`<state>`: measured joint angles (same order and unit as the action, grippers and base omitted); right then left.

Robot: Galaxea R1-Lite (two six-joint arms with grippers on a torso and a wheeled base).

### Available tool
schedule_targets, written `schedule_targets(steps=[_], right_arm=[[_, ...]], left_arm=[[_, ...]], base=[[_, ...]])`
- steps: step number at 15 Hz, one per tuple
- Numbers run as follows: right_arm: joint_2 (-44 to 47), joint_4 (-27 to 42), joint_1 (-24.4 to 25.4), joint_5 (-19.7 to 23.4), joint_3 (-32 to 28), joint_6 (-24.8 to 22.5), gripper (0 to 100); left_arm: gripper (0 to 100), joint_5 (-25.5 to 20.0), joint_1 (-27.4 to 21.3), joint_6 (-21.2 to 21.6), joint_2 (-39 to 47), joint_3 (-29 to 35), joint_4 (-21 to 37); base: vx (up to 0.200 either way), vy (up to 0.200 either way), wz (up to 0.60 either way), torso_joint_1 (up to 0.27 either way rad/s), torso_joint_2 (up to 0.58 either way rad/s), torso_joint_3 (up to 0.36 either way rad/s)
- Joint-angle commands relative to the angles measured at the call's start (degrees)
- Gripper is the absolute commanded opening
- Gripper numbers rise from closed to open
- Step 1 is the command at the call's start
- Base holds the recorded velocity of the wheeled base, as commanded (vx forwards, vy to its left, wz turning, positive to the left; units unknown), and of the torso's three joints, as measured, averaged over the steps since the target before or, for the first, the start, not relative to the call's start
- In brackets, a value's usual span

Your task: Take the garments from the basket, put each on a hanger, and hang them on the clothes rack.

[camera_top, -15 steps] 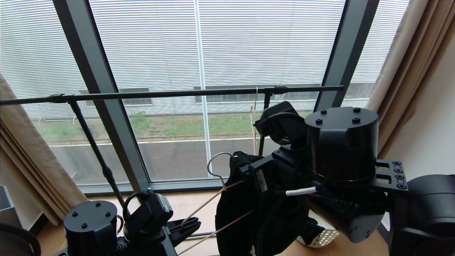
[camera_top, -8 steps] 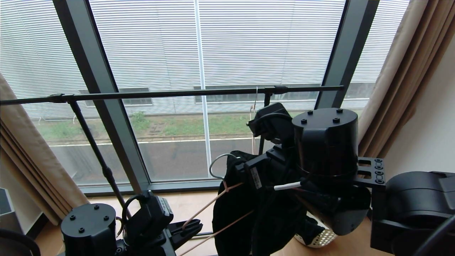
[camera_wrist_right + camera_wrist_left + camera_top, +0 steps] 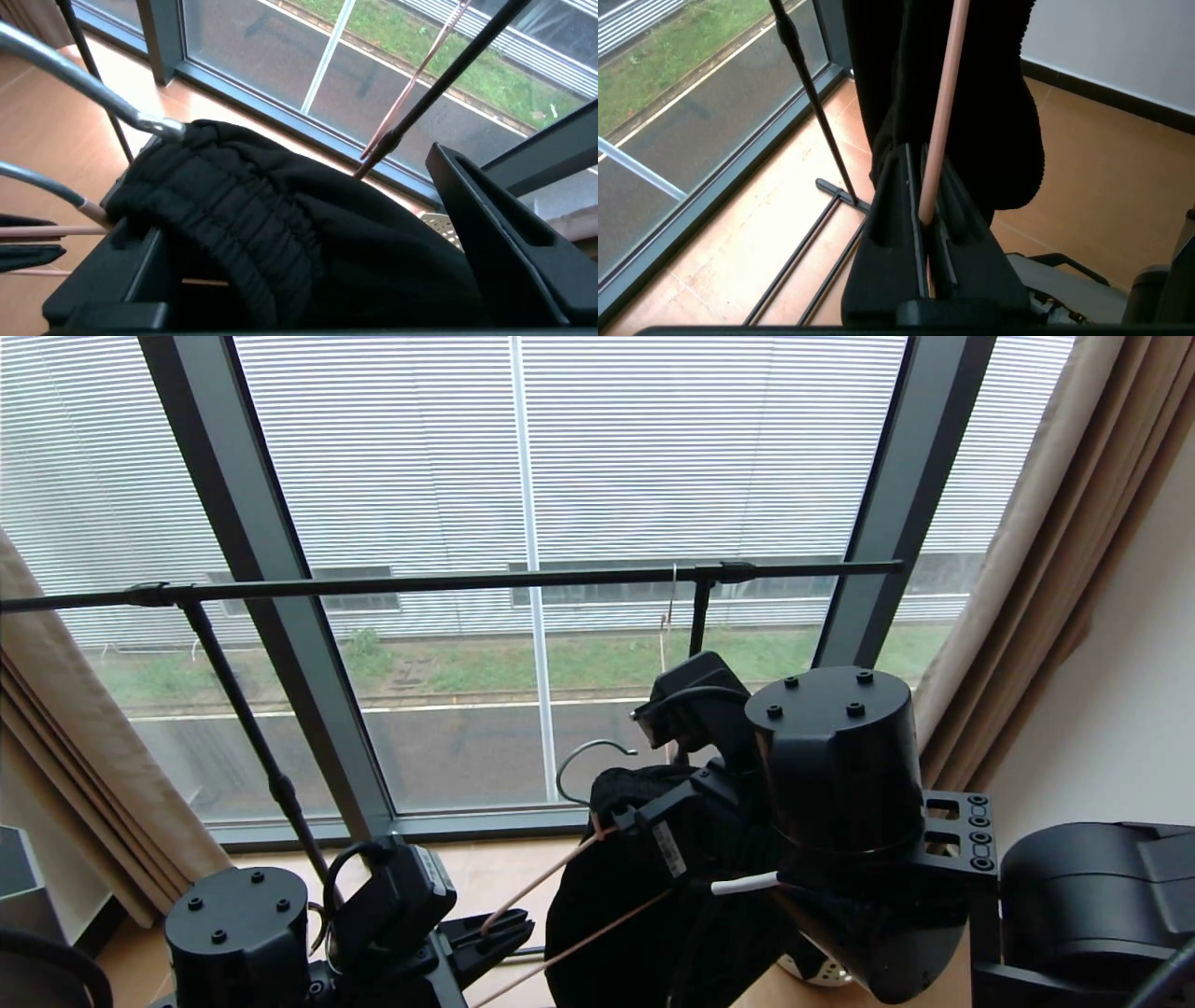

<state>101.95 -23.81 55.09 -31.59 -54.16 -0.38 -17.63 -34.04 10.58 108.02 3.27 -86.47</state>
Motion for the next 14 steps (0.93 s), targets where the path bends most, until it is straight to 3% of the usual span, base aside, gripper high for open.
schedule_targets(steps=[1,8,11,14], right_arm=[[-1.8,-0.2,0.1,0.3,1.3,-1.4,100],[-3.5,0.3,0.1,0.4,1.8,-1.7,100],[-6.9,0.3,0.1,5.2,3.7,-3.2,100],[-7.6,0.3,0.1,5.9,4.9,-3.9,100]], left_arm=[[0,0.0,0.1,-0.1,0.1,0.1,-0.1],[0,0.0,0.7,-0.2,0.8,0.5,-0.2],[0,0.0,1.2,-0.4,0.9,0.4,-1.3],[0,0.0,1.2,-0.4,0.8,0.4,-1.3]], base=[[0.000,0.000,0.00,0.000,0.00,0.000],[0.000,0.000,0.00,0.000,0.00,0.000],[0.000,0.000,0.00,0.000,0.00,0.000],[0.000,0.000,0.00,0.000,0.00,0.000]])
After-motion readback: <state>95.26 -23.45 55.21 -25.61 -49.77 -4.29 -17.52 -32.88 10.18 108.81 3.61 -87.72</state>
